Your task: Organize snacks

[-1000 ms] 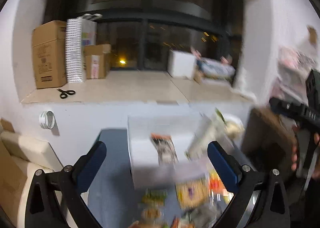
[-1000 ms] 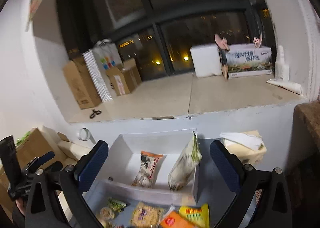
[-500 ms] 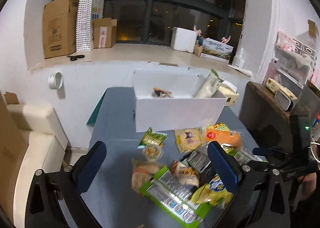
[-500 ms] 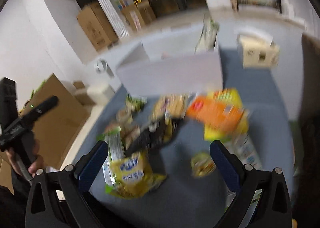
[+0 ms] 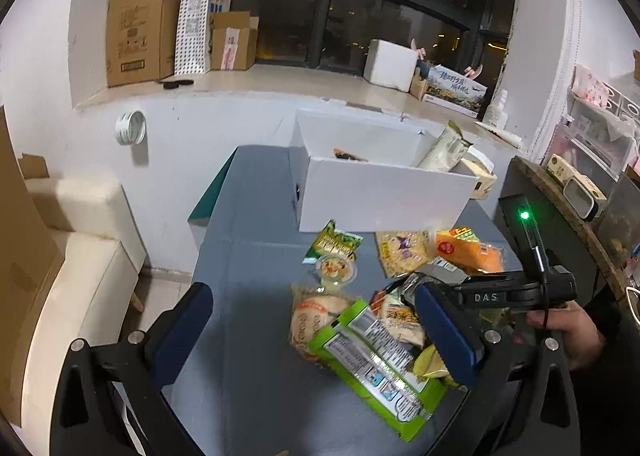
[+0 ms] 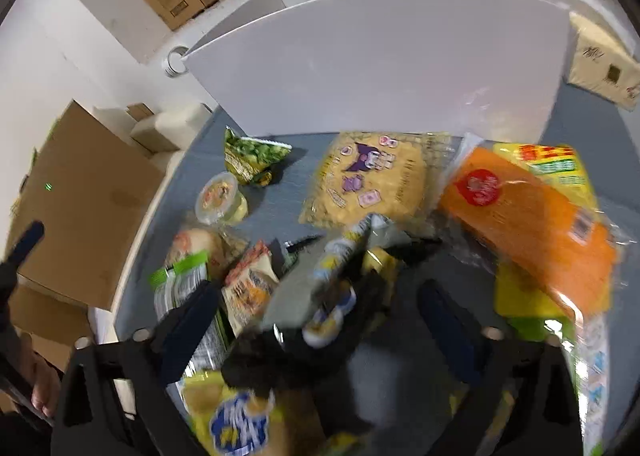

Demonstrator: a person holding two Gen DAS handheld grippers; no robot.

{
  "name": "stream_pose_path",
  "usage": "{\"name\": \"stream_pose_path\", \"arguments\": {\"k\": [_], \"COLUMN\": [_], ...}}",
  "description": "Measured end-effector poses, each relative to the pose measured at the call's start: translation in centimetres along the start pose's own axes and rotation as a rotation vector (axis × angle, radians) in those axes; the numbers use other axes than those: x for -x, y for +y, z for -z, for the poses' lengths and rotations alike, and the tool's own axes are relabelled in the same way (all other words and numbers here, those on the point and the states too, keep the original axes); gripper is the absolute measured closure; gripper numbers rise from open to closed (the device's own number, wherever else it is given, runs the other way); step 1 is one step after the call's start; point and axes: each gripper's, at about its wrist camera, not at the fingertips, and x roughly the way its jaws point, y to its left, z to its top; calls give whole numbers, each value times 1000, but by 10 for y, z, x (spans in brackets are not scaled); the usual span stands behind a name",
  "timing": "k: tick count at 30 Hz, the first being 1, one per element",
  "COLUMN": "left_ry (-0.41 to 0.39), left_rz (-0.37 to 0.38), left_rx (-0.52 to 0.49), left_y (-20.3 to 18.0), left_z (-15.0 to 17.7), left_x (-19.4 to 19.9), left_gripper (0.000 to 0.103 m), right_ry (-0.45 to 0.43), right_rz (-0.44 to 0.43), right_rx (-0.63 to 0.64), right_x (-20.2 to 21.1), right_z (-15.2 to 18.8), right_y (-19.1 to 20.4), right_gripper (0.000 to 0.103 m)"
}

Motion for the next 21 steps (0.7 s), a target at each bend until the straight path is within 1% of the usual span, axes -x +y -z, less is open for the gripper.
{"name": "stream_pose_path", "arguments": {"k": [1,2,4,7,9,10,11,13,14,15,18,21], "left_ry": [2,4,7,18,35,44,53,79,91,103,132,212], "left_rz": [-2,-3,-4,0,1,-2,-3,17,27,31,6,-2], "left_rx": [3,7,17,14,-13,-27,-41,-73,-88,-107,-167,-198], "left_y": [2,4,7,7,4,1,-2,-10,-14,-21,-40,-53], "left_z": [1,2,2,2,-1,-2,-4,-11,-14,-18,-32,-43], "left_x": [-1,-2,-3,-9,-17,-22,-26,-41,-47,-56,-87,-126], "left_gripper": [0,0,0,0,0,0,0,0,0,0,0,0], "right_ry": [4,-2,-7,-45,-96,-114,-153,-191,-223,-238,-288,-321], "right_rz": [43,42,37,73,54,53,61,61,50,47,52,50], "right_rx": [-1,7,54,88,73,68,53,24,0,-9,-38,-49], "right_x": [-3,-1,5,21,44,50,66,85,101,106,135,150], "right_z": [0,0,4,10,13,13,16,17,22,23,38,49], "right_y": [0,2,9,11,5,1,-5,-15,-22,-23,-31,-32], "right_gripper": [46,47,48,48,48,48,48,48,48,48,48,48]}}
